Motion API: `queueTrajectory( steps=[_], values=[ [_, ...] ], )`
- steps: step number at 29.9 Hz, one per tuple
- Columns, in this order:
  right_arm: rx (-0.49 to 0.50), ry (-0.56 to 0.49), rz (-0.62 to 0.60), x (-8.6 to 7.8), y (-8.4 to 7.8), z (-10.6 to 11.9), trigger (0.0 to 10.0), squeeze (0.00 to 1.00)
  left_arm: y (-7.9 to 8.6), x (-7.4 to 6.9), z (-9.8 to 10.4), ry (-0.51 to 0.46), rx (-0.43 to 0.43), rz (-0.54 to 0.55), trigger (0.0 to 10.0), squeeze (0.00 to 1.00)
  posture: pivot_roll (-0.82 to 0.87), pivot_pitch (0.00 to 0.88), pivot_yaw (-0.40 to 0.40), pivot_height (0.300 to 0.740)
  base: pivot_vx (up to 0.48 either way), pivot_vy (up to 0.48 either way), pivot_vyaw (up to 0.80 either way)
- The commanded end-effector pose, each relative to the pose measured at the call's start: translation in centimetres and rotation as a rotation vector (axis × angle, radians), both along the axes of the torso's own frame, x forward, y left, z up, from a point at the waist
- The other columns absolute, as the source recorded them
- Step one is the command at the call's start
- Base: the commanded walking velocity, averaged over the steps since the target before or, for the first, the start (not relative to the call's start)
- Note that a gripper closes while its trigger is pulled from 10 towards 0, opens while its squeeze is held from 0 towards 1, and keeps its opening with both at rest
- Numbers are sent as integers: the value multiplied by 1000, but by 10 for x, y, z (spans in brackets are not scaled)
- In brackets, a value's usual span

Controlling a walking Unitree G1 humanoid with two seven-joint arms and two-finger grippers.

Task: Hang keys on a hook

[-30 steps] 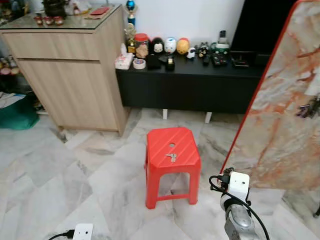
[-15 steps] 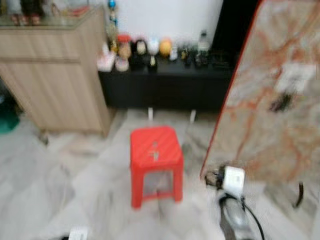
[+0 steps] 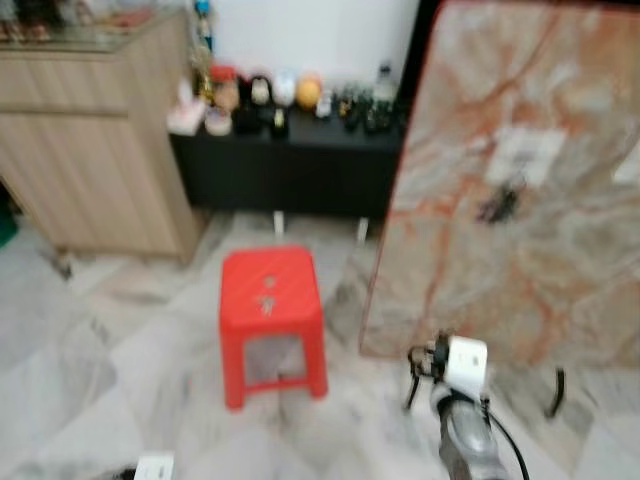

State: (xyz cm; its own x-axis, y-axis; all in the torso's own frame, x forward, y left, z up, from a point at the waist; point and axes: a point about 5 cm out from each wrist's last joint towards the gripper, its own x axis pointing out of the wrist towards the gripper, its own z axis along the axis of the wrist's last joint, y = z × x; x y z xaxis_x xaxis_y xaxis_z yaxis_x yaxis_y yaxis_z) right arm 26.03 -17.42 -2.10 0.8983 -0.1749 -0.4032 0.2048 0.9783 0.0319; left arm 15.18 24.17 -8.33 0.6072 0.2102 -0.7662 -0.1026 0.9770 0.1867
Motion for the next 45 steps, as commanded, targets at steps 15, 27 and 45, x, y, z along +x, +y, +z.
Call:
queueTrajectory(
  steps=[15, 27, 45],
  values=[
    [14, -12, -13, 6, -2, 4, 10000, 0, 5, -14, -4, 49, -2, -5, 10000, 0, 69, 0, -37, 740, 0, 0, -675],
    [19, -12, -4, 6, 1, 4, 10000, 0, 4, -15, -4, 43, 8, -15, 10000, 0, 76, 0, -34, 740, 0, -203, -800],
    [39, -57, 18, 8, 6, 8, 10000, 0, 2, -14, -4, 29, -11, -14, 10000, 0, 77, 0, -35, 740, 0, 0, -434]
  ],
)
